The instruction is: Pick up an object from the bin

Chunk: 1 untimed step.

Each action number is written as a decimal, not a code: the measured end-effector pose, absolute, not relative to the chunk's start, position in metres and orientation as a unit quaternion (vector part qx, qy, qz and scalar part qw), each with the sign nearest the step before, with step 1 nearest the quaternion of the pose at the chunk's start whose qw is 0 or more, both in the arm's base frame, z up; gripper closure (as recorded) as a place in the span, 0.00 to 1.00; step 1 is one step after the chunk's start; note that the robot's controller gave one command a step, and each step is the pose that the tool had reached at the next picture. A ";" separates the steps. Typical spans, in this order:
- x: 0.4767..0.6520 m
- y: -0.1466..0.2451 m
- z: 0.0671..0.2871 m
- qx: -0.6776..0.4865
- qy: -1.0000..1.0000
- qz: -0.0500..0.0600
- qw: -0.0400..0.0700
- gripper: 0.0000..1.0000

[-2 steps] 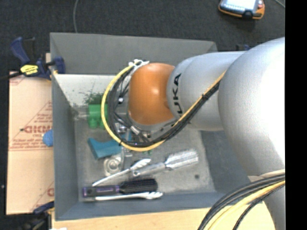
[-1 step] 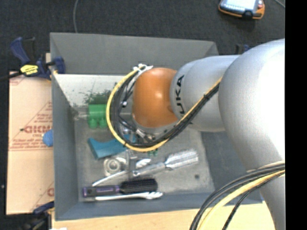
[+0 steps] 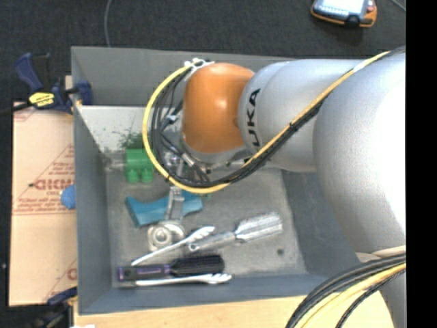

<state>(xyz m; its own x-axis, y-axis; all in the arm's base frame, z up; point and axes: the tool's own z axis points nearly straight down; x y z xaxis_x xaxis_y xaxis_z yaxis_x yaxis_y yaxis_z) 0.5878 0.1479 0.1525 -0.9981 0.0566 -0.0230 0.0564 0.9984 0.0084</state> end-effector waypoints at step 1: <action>0.571 0.120 0.071 -0.039 0.999 0.001 0.004 0.00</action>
Offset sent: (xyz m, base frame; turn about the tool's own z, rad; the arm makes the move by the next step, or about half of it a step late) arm 0.0053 -0.0224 -0.0642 0.0196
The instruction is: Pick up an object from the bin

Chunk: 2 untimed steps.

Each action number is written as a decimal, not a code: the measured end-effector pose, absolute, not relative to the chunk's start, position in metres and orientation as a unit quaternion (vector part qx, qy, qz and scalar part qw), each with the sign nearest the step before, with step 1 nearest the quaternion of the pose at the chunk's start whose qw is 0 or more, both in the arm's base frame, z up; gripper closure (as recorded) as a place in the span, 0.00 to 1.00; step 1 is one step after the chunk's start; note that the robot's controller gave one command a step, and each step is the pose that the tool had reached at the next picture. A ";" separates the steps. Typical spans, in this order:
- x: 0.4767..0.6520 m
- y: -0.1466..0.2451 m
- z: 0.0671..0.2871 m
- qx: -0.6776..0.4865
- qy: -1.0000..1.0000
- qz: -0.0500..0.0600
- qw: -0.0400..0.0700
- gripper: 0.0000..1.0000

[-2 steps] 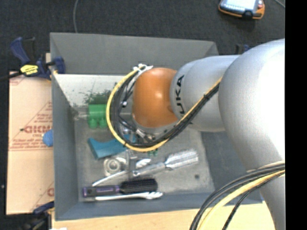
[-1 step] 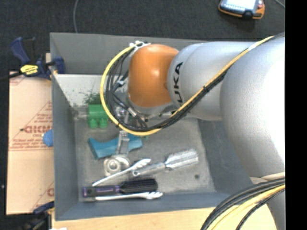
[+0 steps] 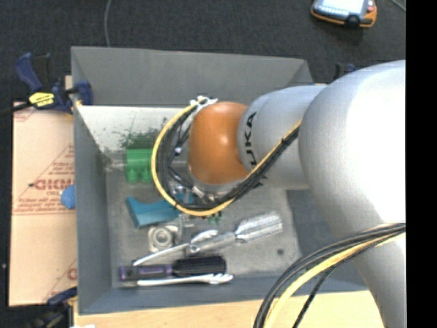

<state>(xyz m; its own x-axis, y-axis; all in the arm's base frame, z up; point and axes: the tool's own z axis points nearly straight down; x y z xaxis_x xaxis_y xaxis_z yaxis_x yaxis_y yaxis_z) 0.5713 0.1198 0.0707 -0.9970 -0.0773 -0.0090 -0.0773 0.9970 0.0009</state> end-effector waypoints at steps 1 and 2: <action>0.593 0.124 0.087 0.037 0.999 0.005 0.014 1.00; 0.593 0.124 0.087 0.037 0.999 0.005 0.014 1.00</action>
Offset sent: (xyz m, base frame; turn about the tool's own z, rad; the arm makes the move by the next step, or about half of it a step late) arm 0.0000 0.0000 0.0000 0.0000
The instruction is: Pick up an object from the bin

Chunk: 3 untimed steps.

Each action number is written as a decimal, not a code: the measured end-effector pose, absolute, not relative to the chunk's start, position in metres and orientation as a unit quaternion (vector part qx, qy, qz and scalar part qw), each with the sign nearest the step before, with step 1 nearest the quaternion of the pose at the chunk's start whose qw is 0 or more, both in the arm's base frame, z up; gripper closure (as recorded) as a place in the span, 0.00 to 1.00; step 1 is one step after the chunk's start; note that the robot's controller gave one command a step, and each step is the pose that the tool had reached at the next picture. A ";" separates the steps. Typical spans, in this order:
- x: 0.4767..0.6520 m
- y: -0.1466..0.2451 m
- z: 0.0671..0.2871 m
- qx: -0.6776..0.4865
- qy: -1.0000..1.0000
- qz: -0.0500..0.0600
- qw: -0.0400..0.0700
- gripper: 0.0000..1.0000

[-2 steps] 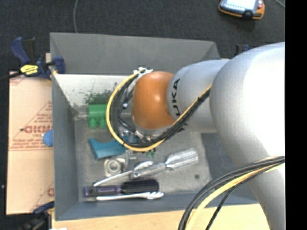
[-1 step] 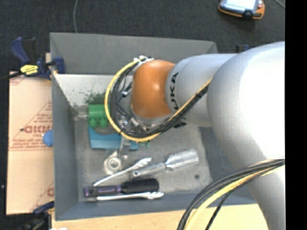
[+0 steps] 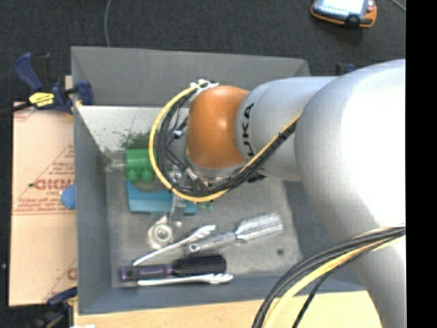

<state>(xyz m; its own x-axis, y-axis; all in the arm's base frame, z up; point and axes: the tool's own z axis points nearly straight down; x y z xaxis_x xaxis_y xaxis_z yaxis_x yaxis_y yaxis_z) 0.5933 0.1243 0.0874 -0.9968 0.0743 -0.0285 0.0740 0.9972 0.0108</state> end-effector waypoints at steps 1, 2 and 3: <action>0.598 0.115 0.101 0.043 0.999 0.005 0.015 1.00; 0.596 0.118 0.102 0.042 0.999 0.004 0.014 1.00; 0.635 0.083 0.078 0.067 0.998 0.006 0.011 1.00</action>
Offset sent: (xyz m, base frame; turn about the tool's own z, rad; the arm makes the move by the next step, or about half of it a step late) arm 0.0007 0.0009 0.0221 0.0124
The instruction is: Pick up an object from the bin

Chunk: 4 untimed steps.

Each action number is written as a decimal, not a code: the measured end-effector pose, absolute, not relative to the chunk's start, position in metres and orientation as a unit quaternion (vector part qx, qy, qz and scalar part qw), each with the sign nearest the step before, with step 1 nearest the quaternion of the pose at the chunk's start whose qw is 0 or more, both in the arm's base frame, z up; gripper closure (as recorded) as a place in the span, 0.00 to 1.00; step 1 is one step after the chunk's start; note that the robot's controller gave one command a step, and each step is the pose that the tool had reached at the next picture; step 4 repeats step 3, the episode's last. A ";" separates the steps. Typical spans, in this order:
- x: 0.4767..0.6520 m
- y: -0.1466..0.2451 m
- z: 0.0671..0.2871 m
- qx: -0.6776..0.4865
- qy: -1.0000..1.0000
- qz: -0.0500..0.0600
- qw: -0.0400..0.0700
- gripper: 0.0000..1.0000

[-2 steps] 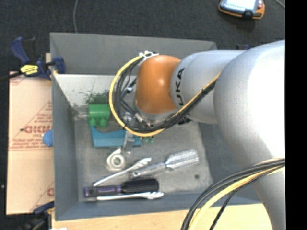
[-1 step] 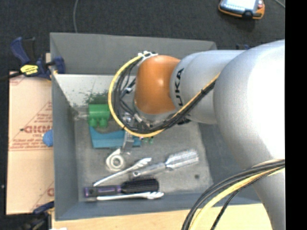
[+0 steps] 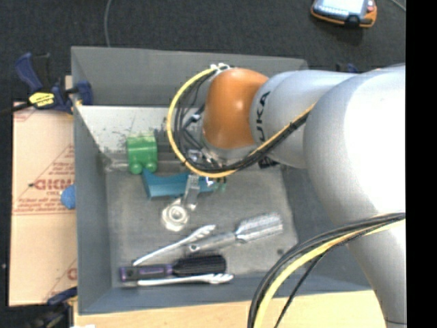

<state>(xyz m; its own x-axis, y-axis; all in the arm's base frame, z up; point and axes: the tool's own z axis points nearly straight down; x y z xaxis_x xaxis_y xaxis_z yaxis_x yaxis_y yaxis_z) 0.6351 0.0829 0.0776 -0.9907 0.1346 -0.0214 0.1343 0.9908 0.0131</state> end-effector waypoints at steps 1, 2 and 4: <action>0.631 0.087 0.097 0.063 0.998 0.003 0.006 1.00; 0.633 0.082 0.098 0.036 0.999 0.003 0.008 1.00; 0.633 0.086 0.180 0.058 0.998 0.003 0.006 1.00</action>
Offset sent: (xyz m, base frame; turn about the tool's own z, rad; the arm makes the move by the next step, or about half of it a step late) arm -0.0017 -0.0057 -0.0076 -0.0942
